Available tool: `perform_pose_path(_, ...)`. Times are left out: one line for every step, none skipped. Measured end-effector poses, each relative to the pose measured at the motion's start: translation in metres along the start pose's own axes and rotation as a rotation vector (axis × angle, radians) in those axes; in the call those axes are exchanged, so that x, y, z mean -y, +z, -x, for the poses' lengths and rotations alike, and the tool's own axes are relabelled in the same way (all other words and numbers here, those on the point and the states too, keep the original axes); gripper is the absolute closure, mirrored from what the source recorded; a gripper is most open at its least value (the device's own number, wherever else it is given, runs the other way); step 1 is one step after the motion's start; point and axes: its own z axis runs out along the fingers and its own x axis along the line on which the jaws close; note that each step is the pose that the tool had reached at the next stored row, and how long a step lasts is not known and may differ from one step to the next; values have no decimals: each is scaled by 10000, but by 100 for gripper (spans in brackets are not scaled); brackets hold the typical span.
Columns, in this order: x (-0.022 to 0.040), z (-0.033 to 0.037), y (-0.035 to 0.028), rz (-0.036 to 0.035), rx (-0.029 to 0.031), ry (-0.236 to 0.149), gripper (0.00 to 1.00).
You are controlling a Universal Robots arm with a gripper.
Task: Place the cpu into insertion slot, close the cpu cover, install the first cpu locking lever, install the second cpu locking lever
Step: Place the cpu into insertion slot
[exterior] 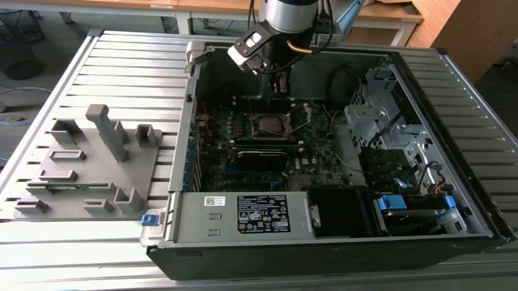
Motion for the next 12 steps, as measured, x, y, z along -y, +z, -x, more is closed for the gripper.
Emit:
perform_pose_path(-8, 0, 0, 0, 0, 0, 89)
perform_pose_path(-17, 0, 0, -1, 1, 1, 89)
perform_pose_path(-27, 0, 0, -1, 1, 1, 89)
perform_pose_path(-38, 0, 0, -1, 1, 1, 89)
perform_pose_path(-50, -1, 0, 0, 0, 1, 89)
perform_pose_path(-64, -1, 0, -1, 1, 0, 89)
perform_pose_path(-77, -1, 0, 0, 1, 0, 89)
perform_pose_path(-90, -1, 0, -1, 1, 0, 89)
perform_pose_path(-97, -1, 0, 0, 1, 0, 89)
perform_pose_path(-98, -1, 0, -1, 1, 0, 89)
perform_pose_path(-98, -1, 3, 0, -1, 1, 89)
perform_pose_path(-98, -2, 11, 1, -2, 1, 89)
